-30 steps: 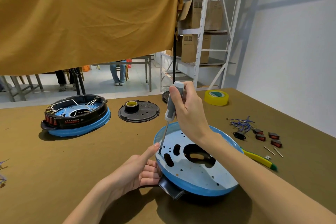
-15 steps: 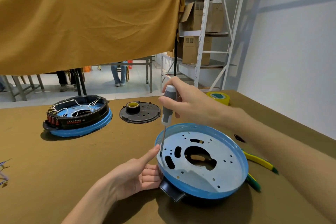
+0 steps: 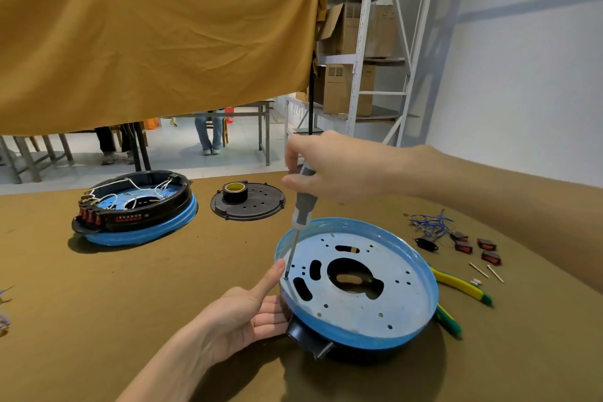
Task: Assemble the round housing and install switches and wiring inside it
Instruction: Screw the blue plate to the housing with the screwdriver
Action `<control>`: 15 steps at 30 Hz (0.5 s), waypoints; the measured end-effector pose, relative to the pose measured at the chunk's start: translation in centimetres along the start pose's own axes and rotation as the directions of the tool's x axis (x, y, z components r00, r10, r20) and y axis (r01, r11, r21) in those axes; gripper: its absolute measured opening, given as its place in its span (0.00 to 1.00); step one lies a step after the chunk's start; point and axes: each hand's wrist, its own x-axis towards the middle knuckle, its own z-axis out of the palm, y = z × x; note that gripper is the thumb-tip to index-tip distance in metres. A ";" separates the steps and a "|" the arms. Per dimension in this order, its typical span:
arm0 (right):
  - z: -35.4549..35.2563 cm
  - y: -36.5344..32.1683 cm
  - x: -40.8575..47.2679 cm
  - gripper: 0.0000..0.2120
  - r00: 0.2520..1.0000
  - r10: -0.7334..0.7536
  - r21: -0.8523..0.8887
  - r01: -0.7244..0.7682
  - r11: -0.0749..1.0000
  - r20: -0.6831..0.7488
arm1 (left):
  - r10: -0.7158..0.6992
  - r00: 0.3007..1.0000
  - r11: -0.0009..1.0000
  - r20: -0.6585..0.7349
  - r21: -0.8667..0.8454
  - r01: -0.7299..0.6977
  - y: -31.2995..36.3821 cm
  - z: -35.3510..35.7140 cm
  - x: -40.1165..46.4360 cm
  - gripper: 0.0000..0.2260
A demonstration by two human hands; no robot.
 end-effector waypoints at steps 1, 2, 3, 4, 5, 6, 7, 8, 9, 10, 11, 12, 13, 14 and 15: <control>0.1 0.0 0.2 0.14 1.000 0.008 -0.031 -0.009 0.999 -0.005 | 0.000 1.000 1.000 0.002 0.007 0.000 0.0 0.0 0.0 0.40; 0.0 -0.1 0.3 0.16 0.999 0.029 -0.003 -0.029 1.000 0.036 | 0.000 1.000 1.000 0.005 0.011 0.000 -0.1 -0.1 -0.1 0.40; -0.2 -0.1 0.4 0.15 0.993 0.053 0.057 -0.059 0.997 0.106 | 0.000 1.000 1.000 0.008 0.016 0.000 -0.1 -0.1 -0.1 0.40; -0.6 -0.1 0.5 0.15 0.982 0.071 0.110 -0.092 0.990 0.176 | -0.001 1.000 1.000 0.010 0.019 0.001 -0.1 -0.1 -0.1 0.41; -1.1 -0.1 0.6 0.16 0.972 0.080 0.142 -0.113 0.983 0.222 | -0.001 1.000 1.000 0.011 0.019 0.001 -0.1 -0.1 -0.1 0.41; -1.3 0.0 0.7 0.16 0.968 0.083 0.154 -0.122 0.981 0.237 | 0.001 1.000 1.000 0.009 0.017 -0.001 -0.1 -0.1 -0.1 0.41; -1.2 0.0 0.7 0.15 0.971 0.088 0.138 -0.121 0.983 0.221 | 0.002 1.000 1.000 0.005 0.019 -0.002 -0.1 0.0 -0.1 0.42; -0.9 0.0 0.8 0.15 0.978 0.095 0.109 -0.116 0.987 0.185 | 0.004 1.000 1.000 -0.001 0.023 -0.004 -0.1 0.1 0.0 0.42; -0.6 0.1 0.9 0.15 0.984 0.099 0.078 -0.111 0.991 0.147 | 0.007 1.000 1.000 -0.007 0.029 -0.007 -0.1 0.1 0.0 0.42; -0.4 0.0 0.9 0.17 0.987 0.100 0.074 -0.110 0.991 0.128 | 0.010 1.000 0.999 -0.011 0.034 -0.010 -0.2 0.1 0.0 0.43; -0.3 0.1 0.9 0.18 0.985 0.099 0.098 -0.113 0.989 0.138 | 0.014 1.000 0.999 -0.011 0.040 -0.014 -0.2 0.1 0.1 0.43; -0.4 0.1 0.9 0.19 0.981 0.099 0.137 -0.122 0.983 0.165 | 0.019 1.000 0.999 -0.010 0.049 -0.019 -0.2 0.1 0.1 0.43; -0.6 0.1 1.0 0.21 0.976 0.099 0.173 -0.133 0.976 0.193 | 0.023 1.000 0.998 -0.007 0.058 -0.023 -0.2 0.1 0.2 0.43; -0.8 0.1 1.0 0.21 0.973 0.098 0.199 -0.140 0.970 0.208 | 0.026 1.000 0.998 -0.006 0.065 -0.026 -0.3 0.1 0.2 0.43; -0.8 0.2 1.1 0.20 0.975 0.092 0.202 -0.134 0.970 0.202 | 0.028 1.000 0.997 -0.005 0.069 -0.027 -0.3 0.1 0.2 0.43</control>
